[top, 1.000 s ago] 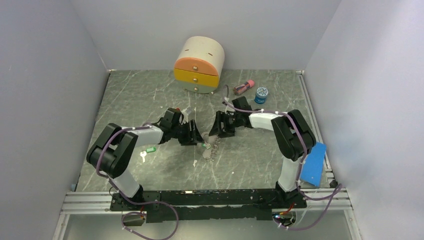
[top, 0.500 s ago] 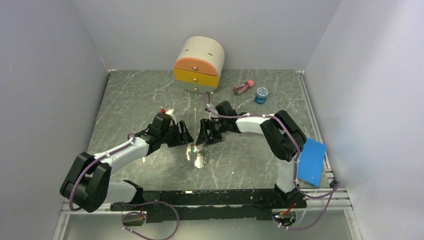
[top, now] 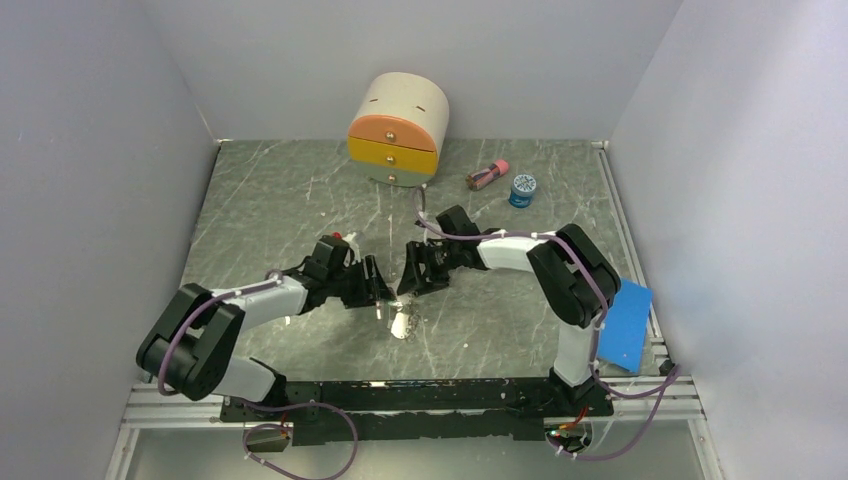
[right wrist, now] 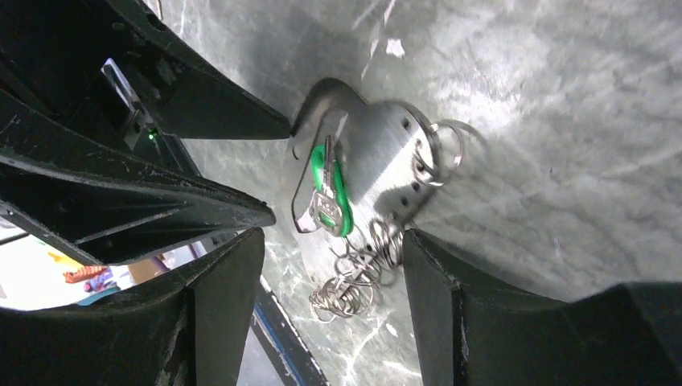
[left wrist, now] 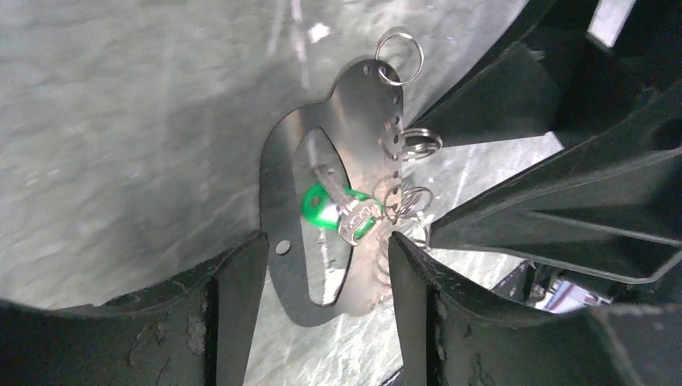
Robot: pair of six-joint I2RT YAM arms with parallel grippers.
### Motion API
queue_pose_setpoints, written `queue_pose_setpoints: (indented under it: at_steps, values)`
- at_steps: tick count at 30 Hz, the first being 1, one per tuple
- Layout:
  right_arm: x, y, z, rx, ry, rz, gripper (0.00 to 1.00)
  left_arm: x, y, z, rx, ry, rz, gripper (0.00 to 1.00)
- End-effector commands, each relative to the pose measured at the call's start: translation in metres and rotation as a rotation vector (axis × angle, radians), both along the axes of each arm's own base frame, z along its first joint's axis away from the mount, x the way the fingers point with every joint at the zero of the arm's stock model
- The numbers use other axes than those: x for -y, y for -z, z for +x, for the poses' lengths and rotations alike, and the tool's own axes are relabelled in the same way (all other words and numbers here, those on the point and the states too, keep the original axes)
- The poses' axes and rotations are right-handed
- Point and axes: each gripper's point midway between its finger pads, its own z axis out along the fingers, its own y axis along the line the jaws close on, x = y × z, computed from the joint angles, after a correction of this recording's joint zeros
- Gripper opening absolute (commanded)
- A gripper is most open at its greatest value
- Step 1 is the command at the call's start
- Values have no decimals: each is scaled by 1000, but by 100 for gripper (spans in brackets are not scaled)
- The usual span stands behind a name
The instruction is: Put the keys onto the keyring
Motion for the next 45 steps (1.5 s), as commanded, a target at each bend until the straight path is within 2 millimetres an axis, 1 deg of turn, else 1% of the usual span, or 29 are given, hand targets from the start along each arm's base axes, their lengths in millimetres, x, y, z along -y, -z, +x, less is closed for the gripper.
queue_pose_setpoints:
  at_steps: [1,3,5,7,11,12,15,18,19,22,25,28,30,31,33,36,40,42,45]
  values:
    - [13,9,-16,-34,16,-54,68,25,-2,-10,3,87,-85,62]
    - [16,9,-14,-12,24,-72,68,22,-2,-8,20,85,-50,63]
    - [22,8,-6,36,38,-110,69,11,-3,-4,38,52,11,65]
    - [27,1,3,91,55,-127,70,-1,-8,5,77,8,69,68]
    - [37,-16,15,216,91,-141,79,-9,-38,20,195,-29,80,72]
    - [41,-19,19,250,105,-153,82,-9,-46,24,226,-39,73,75]
    - [50,-30,25,323,131,-158,86,-10,-68,31,314,-59,30,79]
    - [59,-42,28,395,165,-145,88,-6,-88,38,415,-65,-34,80]
    - [60,-51,30,436,171,-127,88,-5,-92,39,442,-64,-48,80]
    - [67,-63,32,524,185,-111,89,-2,-100,41,515,-56,-86,80]
    - [72,-65,29,566,196,-97,89,-3,-106,42,584,-59,-114,80]
    - [74,-61,22,557,189,-90,89,-4,-113,42,665,-61,-147,80]
    - [72,-60,14,542,171,-60,88,-5,-114,41,701,-68,-162,87]
    - [67,-60,7,527,141,-24,87,-7,-113,41,710,-73,-165,88]
    - [65,-57,1,503,138,4,87,-9,-109,40,716,-82,-161,89]
    - [62,-45,-10,434,125,24,84,-10,-100,37,701,-75,-152,88]
    - [57,-33,-22,367,98,65,80,-2,-91,31,678,3,-148,88]
    - [53,-28,-27,334,75,80,75,5,-86,28,678,64,-147,87]
    - [50,-19,-28,300,64,77,68,15,-77,22,654,148,-162,84]
